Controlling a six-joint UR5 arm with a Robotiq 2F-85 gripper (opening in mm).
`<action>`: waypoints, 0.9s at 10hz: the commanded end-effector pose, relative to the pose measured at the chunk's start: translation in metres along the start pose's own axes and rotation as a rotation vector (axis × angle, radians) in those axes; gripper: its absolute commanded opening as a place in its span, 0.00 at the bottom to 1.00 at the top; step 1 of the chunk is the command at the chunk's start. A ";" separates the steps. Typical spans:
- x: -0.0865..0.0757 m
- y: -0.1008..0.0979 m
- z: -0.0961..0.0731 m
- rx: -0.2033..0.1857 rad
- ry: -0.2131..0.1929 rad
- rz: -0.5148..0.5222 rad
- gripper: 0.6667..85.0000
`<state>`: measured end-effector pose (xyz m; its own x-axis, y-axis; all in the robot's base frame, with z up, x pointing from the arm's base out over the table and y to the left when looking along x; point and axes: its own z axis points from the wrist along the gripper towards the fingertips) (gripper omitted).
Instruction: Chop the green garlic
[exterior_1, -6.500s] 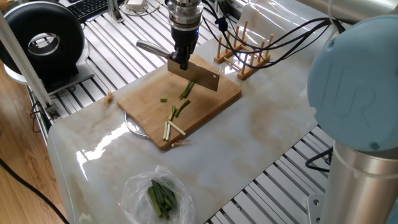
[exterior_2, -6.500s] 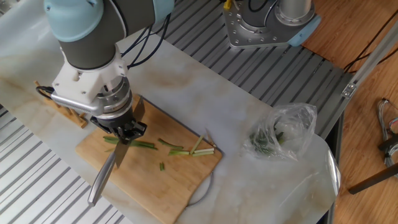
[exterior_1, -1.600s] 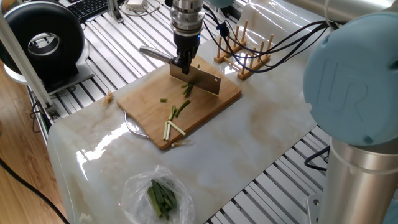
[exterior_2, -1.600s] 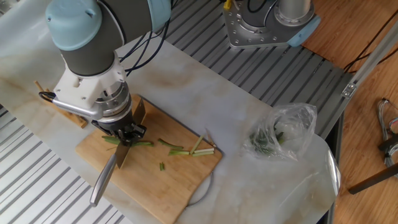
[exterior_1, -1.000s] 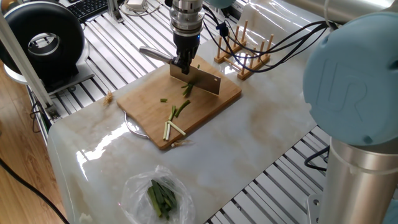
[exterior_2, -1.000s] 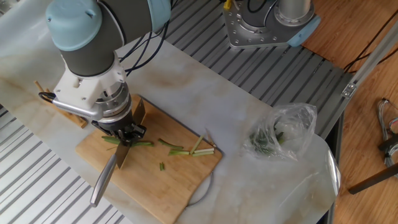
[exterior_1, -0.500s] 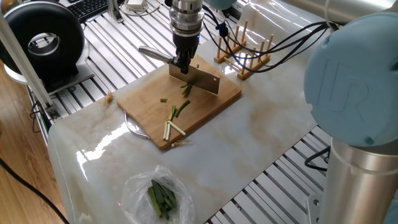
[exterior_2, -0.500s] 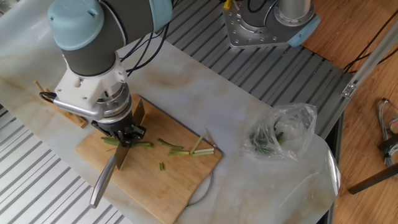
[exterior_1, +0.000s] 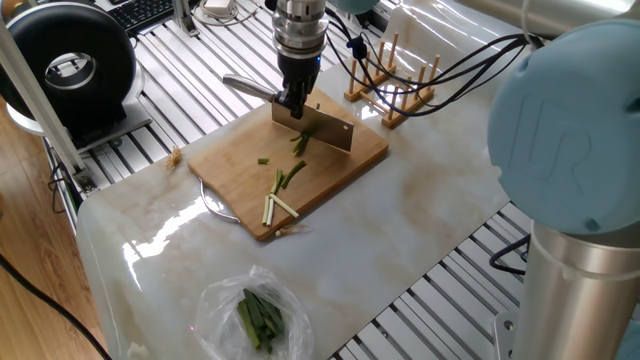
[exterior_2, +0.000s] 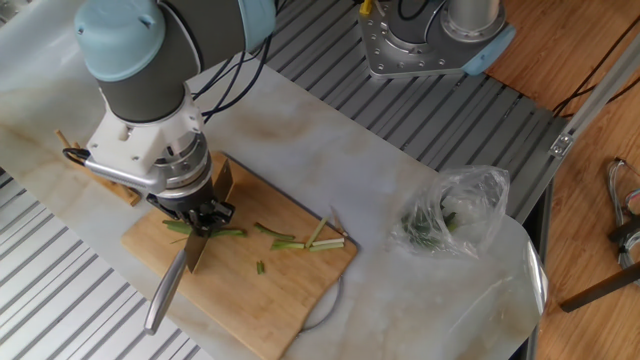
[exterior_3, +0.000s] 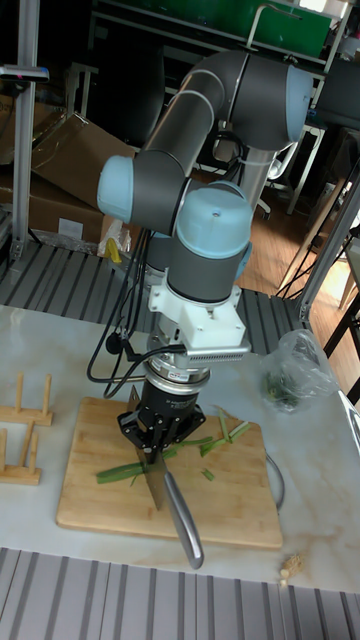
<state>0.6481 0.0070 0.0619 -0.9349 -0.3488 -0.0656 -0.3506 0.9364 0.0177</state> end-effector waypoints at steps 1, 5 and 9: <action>0.000 -0.002 0.004 -0.011 -0.022 -0.002 0.01; 0.007 -0.003 -0.004 -0.008 -0.007 -0.005 0.01; 0.003 -0.003 0.007 -0.015 -0.031 0.002 0.01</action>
<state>0.6435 0.0007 0.0600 -0.9312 -0.3568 -0.0743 -0.3588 0.9333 0.0159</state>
